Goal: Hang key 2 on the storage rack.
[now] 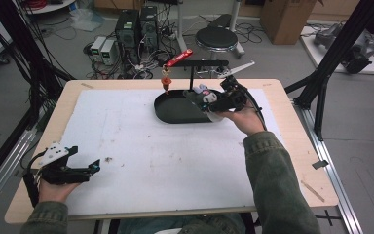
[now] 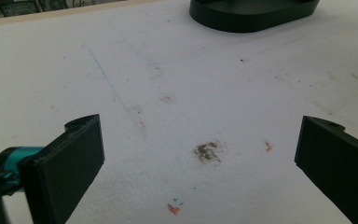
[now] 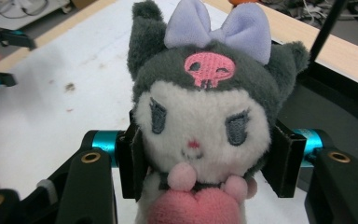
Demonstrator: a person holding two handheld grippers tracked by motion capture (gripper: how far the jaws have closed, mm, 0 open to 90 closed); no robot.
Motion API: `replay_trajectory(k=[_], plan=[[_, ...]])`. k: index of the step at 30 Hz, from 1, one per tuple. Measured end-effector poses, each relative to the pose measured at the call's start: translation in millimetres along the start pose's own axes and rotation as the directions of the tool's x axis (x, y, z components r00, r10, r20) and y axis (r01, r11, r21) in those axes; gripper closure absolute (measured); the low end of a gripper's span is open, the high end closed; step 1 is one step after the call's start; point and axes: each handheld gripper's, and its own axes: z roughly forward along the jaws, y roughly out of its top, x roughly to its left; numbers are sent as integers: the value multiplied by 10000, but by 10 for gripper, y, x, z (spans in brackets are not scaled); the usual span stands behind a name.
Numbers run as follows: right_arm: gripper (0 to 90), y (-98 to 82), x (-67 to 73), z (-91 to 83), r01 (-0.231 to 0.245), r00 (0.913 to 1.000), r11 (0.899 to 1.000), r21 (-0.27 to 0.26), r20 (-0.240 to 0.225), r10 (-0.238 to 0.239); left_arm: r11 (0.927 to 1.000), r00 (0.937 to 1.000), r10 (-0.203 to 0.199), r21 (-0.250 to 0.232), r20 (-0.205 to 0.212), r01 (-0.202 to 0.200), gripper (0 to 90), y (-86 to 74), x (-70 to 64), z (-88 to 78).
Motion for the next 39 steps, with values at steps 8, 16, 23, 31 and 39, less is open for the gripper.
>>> replay_trajectory(k=[8,16,23,31,39], plan=[[421,173,-94,114,-29,9986,9990,456,522,5,9997,9998,-166,186,143,163,18,-7,22,23],[421,419,-192,178,-105,9974,9999,83,709,99,9993,9994,-334,158,135,332,18,-6,40,17],[420,604,-217,271,-152,9962,9997,-167,850,165,9985,9985,-470,288,281,462,18,-17,76,25],[414,687,-255,434,-28,9948,9987,-509,1016,80,9985,9985,-473,292,264,465,18,-18,90,23],[415,774,-300,401,-82,9922,9947,-1022,1228,208,9987,9986,-462,210,248,457,19,-9,100,26]])
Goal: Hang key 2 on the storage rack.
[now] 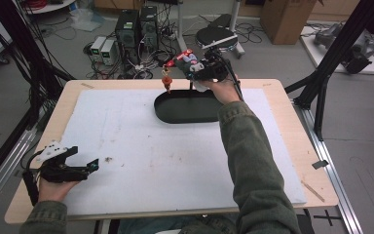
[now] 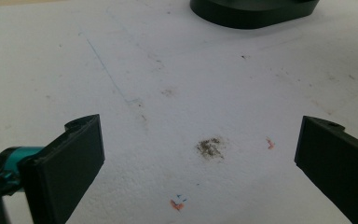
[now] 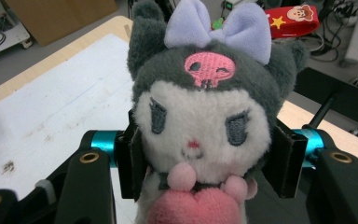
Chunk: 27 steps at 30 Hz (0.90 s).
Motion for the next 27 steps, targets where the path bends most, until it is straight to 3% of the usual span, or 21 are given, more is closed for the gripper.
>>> replay_trajectory(k=[5,8,12,17,24,27], plan=[[415,103,-12,36,50,10000,10000,61,30,-50,9999,10000,59,90,1,-59,20,-4,13,17],[415,124,-19,90,-42,9999,9991,429,144,36,9999,10000,80,99,30,-80,20,-3,12,18],[415,156,-24,157,-10,9997,9985,539,245,-3,10000,10000,70,57,23,-70,20,-4,9,19],[414,242,-34,188,-55,9978,9982,600,657,16,9999,9999,103,72,20,-103,20,-2,12,20],[410,237,-56,290,-557,9931,9956,755,1073,475,10000,10000,85,-39,-10,-85,20,-2,14,16],[388,227,-91,328,-1072,9880,9913,767,1196,975,9999,10000,98,-89,-9,-98,20,5,25,10]])
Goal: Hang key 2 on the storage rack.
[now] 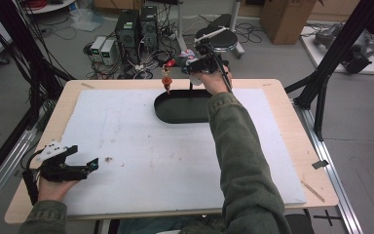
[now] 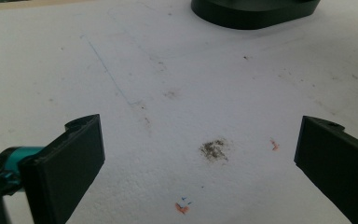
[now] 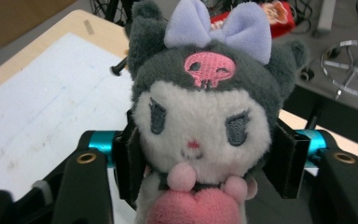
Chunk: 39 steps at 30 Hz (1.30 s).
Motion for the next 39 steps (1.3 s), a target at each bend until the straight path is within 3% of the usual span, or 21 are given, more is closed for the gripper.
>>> replay_trajectory(k=[4,6,9,11,14,16,18,23,25,33,39], plan=[[306,-23,-69,54,-708,9974,9970,326,140,704,9998,10000,-39,-202,29,39,20,25,6,-17],[270,-30,-54,53,-627,9980,9977,262,86,624,9997,10000,-54,-219,33,54,20,27,5,-18],[187,-24,13,27,-102,9982,9999,12,585,101,9999,10000,13,-136,25,-13,20,26,1,-14],[140,-31,34,-1,-60,9969,9999,-97,780,67,9998,10000,-4,-178,23,5,20,26,-3,-16],[112,-65,20,-39,-178,9972,9993,-327,714,201,9999,10000,7,-168,12,-6,21,26,-2,-21],[92,-76,11,-50,-15,9981,9997,-260,622,31,9998,10000,-6,-177,14,6,20,25,-4,-15],[4,-91,28,-69,247,9969,9989,-403,750,-216,9999,10000,19,-123,10,-19,21,25,-2,-12],[5,-166,47,-90,514,9983,9976,-459,287,-501,9999,10000,38,-100,-8,-39,20,24,1,-10],[5,-217,60,-83,764,9967,9961,-448,301,-751,9999,10000,50,-95,-31,-51,20,22,-2,-6],[5,-348,100,-91,1320,9911,9912,-20,-147,-1320,9999,10000,41,-120,-43,-42,20,19,-10,-3],[5,-484,80,-165,1285,9914,9914,-235,-206,-1290,9997,9999,125,-202,-54,-126,20,15,-7,-11]])
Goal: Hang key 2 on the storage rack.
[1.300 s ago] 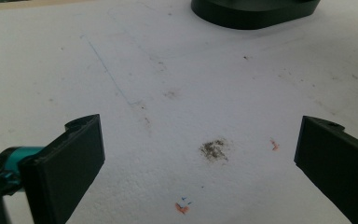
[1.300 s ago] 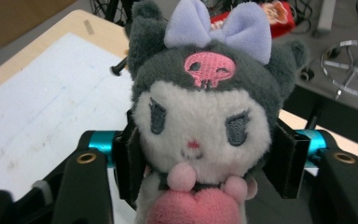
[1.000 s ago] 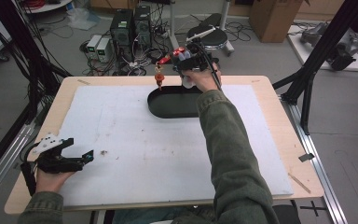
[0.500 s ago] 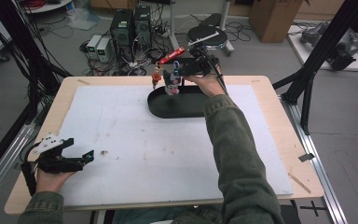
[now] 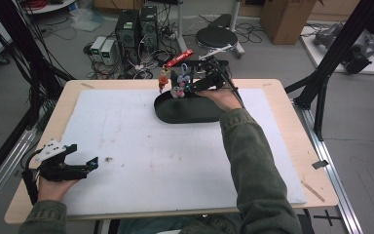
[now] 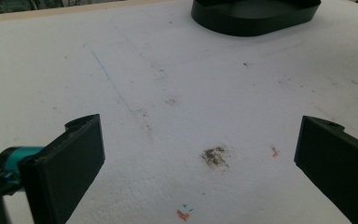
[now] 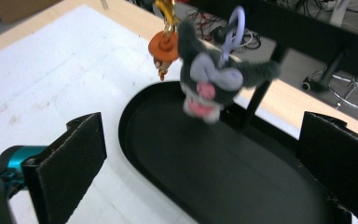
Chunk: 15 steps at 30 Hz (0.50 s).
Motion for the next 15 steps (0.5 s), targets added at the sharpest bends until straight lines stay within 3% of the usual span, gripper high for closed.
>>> replay_trajectory(k=[3,5,9,13,15], plan=[[5,-59,10,-37,314,9994,9993,191,107,-316,10000,10000,3,30,10,-3,20,-3,-1,4],[5,-110,11,-83,218,9997,9997,-113,67,-217,10000,10000,27,75,13,-27,20,-4,1,3],[5,-202,-6,-158,91,9998,10000,12,198,-91,10000,10000,-3,50,-14,3,20,-9,-2,-3],[5,-300,-24,-256,35,9999,9990,-456,162,-28,10000,10000,-19,9,-20,19,20,-12,-4,-3],[5,-355,-24,-316,56,9998,9994,-344,186,-49,10000,10000,8,32,-17,-8,20,-11,-4,-8]])
